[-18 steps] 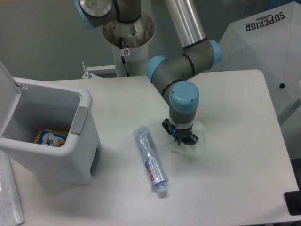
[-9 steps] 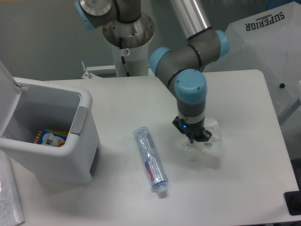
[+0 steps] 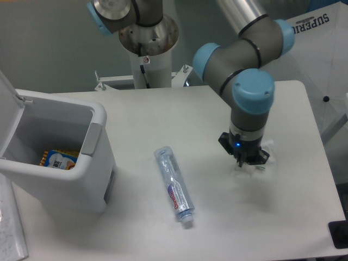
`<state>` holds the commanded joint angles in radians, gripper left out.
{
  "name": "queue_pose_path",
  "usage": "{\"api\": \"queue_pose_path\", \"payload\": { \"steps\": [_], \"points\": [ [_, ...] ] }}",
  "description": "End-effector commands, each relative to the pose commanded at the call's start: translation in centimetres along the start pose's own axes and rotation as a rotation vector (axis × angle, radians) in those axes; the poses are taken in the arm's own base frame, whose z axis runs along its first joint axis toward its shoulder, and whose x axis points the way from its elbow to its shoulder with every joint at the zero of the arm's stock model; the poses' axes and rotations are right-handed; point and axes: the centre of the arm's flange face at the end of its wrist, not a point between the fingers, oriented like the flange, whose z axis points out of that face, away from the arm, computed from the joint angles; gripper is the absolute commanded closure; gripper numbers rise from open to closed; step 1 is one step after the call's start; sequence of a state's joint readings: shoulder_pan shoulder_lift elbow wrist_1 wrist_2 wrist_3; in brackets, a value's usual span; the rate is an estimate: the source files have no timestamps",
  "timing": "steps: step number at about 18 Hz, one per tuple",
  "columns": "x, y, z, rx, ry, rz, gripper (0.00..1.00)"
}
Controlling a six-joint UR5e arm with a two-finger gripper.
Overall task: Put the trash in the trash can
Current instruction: 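Close the gripper on the clear plastic bag, then lift the bag and carry it over the white trash bin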
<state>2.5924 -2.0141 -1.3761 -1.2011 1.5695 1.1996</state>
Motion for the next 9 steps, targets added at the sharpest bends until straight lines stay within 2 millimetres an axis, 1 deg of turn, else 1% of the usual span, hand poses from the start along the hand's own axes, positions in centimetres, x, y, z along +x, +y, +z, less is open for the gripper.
{"api": "queue_pose_path", "payload": {
  "steps": [2,4,6,9],
  "points": [
    [-0.5,0.0,-0.6,0.013,-0.005,-0.004,1.0],
    [-0.4,0.2,-0.6,0.008,0.006,-0.006,1.0],
    [-1.0,-0.1,-1.3,0.016,-0.004,-0.006,1.0],
    [-1.3,-0.7,-3.2,0.04,0.034,-0.022,1.0]
  ]
}}
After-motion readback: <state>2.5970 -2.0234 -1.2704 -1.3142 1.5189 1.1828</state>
